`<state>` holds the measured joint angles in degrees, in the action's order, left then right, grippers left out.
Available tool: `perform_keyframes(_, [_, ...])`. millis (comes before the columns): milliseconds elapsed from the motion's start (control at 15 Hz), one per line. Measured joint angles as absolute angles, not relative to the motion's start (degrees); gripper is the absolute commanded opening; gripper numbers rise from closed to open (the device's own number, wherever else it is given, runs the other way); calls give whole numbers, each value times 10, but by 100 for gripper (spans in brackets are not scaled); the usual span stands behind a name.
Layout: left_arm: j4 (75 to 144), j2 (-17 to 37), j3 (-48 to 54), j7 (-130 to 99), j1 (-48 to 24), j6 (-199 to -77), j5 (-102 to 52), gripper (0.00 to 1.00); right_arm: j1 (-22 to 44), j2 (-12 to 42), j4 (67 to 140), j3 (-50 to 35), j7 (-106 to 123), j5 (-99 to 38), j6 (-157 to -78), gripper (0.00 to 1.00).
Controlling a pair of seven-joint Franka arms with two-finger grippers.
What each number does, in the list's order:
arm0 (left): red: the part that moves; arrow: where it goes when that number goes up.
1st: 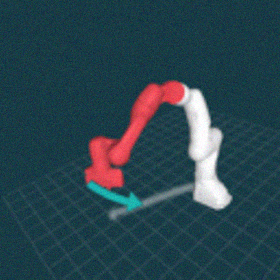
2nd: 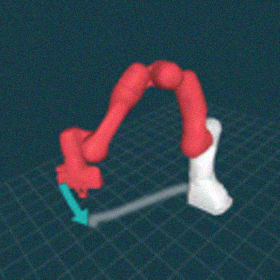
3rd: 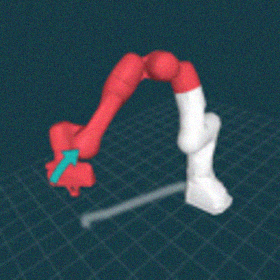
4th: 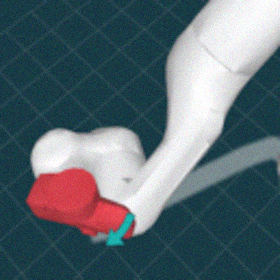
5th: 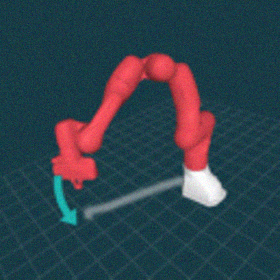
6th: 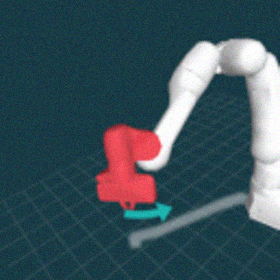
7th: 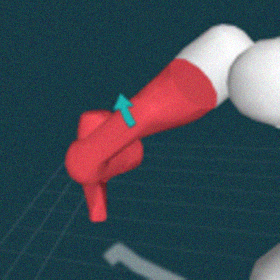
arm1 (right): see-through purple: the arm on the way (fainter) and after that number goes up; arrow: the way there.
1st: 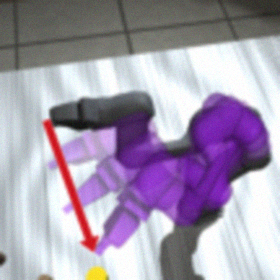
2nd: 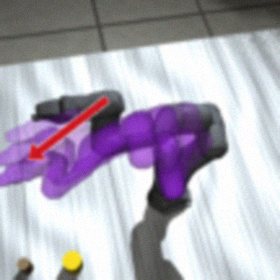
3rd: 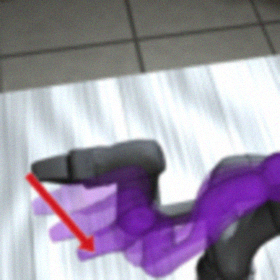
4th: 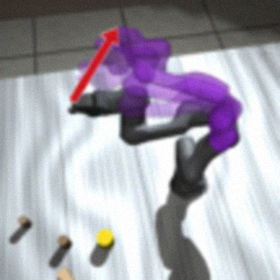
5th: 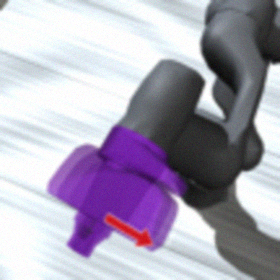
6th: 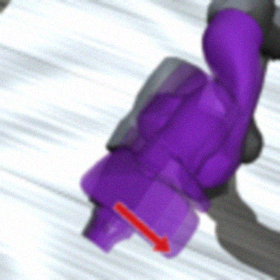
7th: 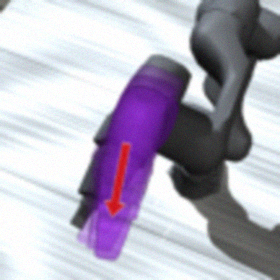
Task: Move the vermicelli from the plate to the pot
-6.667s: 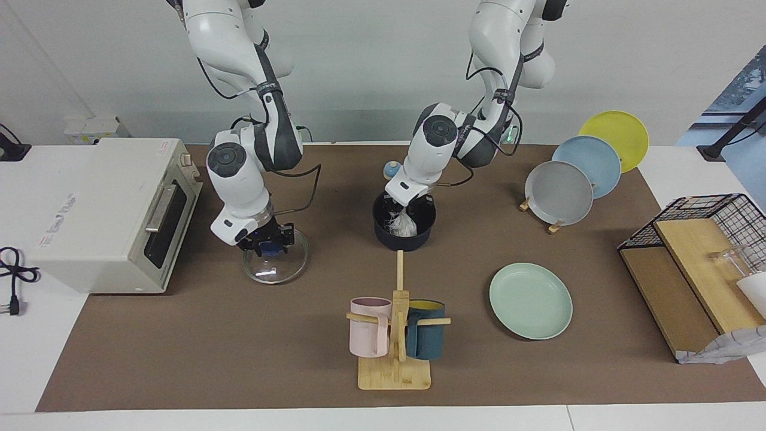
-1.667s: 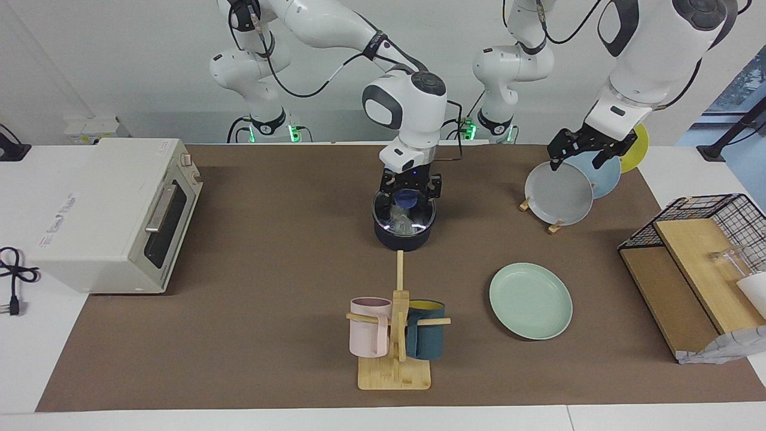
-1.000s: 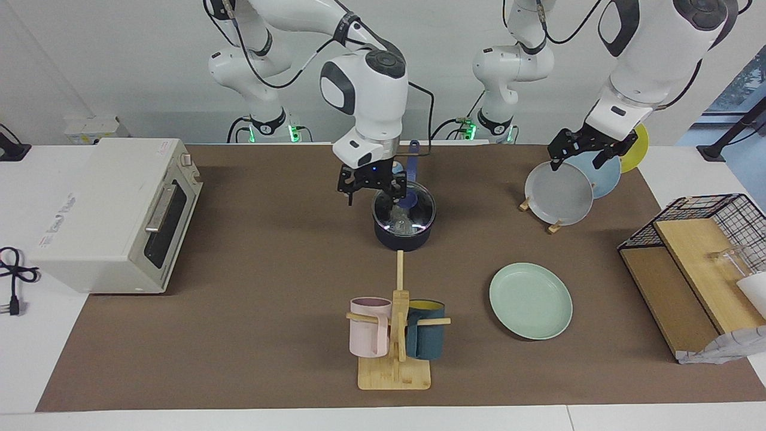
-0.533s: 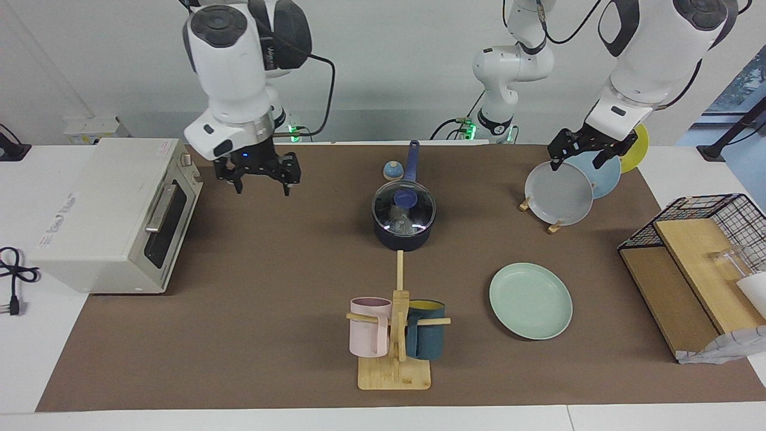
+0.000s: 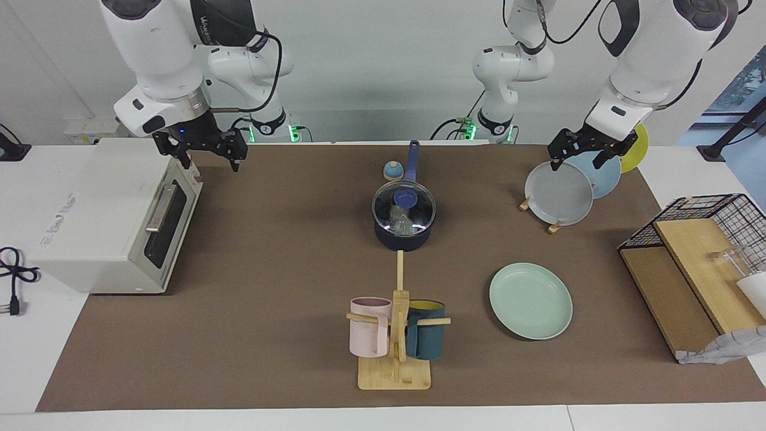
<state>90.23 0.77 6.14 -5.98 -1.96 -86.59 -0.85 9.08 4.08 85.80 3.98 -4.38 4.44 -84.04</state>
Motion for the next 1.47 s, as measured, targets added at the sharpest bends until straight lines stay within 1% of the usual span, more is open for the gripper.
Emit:
perform_keyframes(333, [902, 8, 61, -60, -20, -866, -8, 100, 55, 38, 879, 43, -5, 40, -849, 100])
perform_keyframes(600, [902, 7, 61, -60, -20, -866, -8, 100, 51, 6, 925, 43, -4, 30, -852, 100])
perform_keyframes(733, [902, 7, 61, -60, -20, -866, -8, 100, 51, -8, 941, 43, 2, 30, -882, 100])
perform_keyframes(933, [902, 7, 61, -60, -20, -866, -8, 100, 45, -11, 947, 44, 4, 30, -902, 100])
perform_keyframes(1467, [902, 7, 61, -60, -20, -866, -8, 100, 40, -11, 948, 43, 6, 30, -902, 100])
